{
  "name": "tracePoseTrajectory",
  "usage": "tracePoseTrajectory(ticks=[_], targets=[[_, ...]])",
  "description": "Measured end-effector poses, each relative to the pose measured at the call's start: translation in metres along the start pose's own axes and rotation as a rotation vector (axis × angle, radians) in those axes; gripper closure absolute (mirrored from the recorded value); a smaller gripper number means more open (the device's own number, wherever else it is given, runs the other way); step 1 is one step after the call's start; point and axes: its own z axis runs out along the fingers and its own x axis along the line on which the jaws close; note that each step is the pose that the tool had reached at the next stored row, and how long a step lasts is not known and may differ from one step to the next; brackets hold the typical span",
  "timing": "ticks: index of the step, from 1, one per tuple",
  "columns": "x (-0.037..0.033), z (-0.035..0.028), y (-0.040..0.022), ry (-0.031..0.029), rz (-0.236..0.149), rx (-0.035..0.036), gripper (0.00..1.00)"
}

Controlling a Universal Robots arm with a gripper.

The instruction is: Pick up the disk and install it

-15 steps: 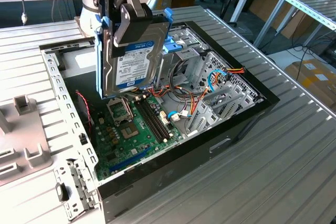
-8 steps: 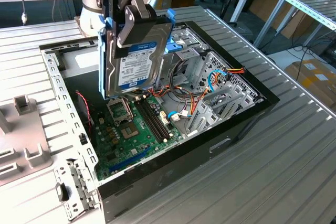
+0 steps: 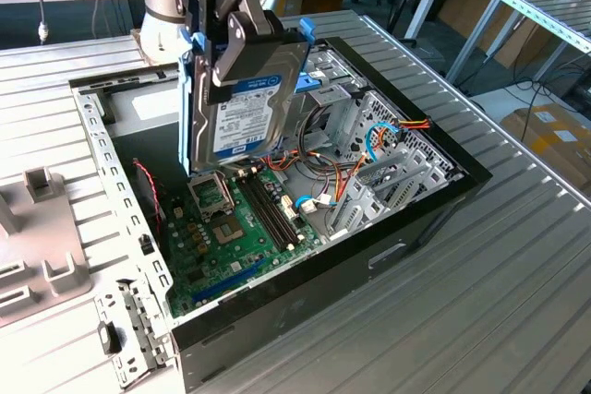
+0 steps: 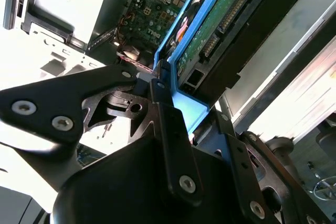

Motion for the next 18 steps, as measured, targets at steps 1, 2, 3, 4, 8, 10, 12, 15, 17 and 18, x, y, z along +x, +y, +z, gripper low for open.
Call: tracePoseTrajectory(ticks=[1, 2, 3, 4, 8, 10, 12, 15, 17, 18], targets=[[0.0007, 0.0, -0.0008, 0.0, 0.0, 0.0, 0.63], [0.0012, 0.0001, -0.0014, 0.0, 0.0, 0.0, 0.63], [0.0018, 0.0002, -0.0021, 0.0, 0.0, 0.0, 0.63], [0.0021, 0.0002, -0.0024, 0.0, 0.0, 0.0, 0.63], [0.004, 0.0004, -0.0042, 0.0, 0.0, 0.0, 0.63], [0.0046, 0.0004, -0.0049, 0.0, 0.0, 0.0, 0.63], [0.0053, 0.0005, -0.0057, 0.0, 0.0, 0.0, 0.63], [0.0065, 0.0006, -0.007, 0.0001, 0.0, 0.0, 0.63], [0.0073, 0.0007, -0.0079, 0.0, 0.0, 0.0, 0.63], [0.0092, 0.0009, -0.01, 0.0, 0.0, 0.0, 0.63]])
